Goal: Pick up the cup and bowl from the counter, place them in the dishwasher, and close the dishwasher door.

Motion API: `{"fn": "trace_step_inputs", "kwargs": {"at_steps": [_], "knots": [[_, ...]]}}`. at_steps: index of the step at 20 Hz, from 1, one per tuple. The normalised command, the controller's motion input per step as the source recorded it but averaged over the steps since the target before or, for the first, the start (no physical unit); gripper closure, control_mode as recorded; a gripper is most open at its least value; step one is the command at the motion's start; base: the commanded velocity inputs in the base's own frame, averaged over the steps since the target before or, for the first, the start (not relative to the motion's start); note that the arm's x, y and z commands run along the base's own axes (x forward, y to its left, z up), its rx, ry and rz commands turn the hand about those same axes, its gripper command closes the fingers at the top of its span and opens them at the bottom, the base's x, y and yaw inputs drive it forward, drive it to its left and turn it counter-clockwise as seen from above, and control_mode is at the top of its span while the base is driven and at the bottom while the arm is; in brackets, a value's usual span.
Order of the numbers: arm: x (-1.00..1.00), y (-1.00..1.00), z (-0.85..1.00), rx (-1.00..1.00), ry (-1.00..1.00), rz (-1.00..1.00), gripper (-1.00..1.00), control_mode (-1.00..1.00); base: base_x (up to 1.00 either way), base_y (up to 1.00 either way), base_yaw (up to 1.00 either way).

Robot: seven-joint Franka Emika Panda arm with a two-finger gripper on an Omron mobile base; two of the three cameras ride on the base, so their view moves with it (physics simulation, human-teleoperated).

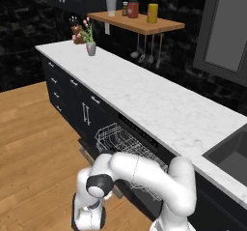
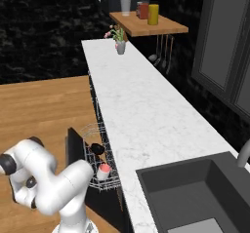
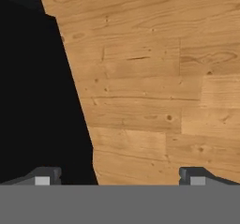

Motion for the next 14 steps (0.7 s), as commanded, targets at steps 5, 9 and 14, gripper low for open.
{"fn": "trace_step_inputs", "kwargs": {"at_steps": [5, 9, 14], "knots": [[0.70, -0.14, 0.46, -0.59, -0.34, 0.00, -1.00, -1.00, 0.00, 0.00, 0.00], [0.76, -0.30, 0.40, -0.56, -0.32, 0.00, -1.00, -1.00, 0.00, 0.00, 0.00], [0.78, -0.38, 0.27, -0.54, -0.28, 0.00, -1.00, -1.00, 0.00, 0.00, 0.00]]}}
